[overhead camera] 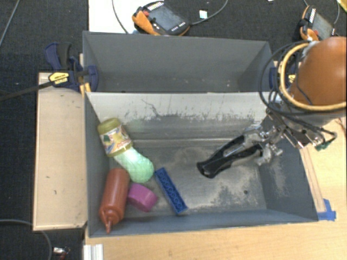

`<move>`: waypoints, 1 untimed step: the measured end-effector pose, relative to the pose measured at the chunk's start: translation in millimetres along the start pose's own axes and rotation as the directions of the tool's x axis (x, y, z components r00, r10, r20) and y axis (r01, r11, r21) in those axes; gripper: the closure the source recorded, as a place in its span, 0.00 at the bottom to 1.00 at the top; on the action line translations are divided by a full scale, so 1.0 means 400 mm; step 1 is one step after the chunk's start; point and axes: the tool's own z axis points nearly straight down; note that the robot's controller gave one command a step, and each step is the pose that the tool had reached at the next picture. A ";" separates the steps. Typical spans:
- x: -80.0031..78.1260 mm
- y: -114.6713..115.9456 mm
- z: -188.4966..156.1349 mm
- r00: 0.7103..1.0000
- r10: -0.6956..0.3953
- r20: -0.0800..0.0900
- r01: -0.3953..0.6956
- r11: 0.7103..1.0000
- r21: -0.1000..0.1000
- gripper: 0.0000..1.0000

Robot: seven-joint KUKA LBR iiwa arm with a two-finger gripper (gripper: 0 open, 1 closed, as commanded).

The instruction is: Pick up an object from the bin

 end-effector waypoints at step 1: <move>-0.014 -0.001 -0.061 0.997 -0.074 0.010 0.074 0.997 0.008 1.00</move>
Offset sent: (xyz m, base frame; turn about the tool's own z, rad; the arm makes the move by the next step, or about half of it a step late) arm -0.0389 0.0120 -0.0866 -0.3438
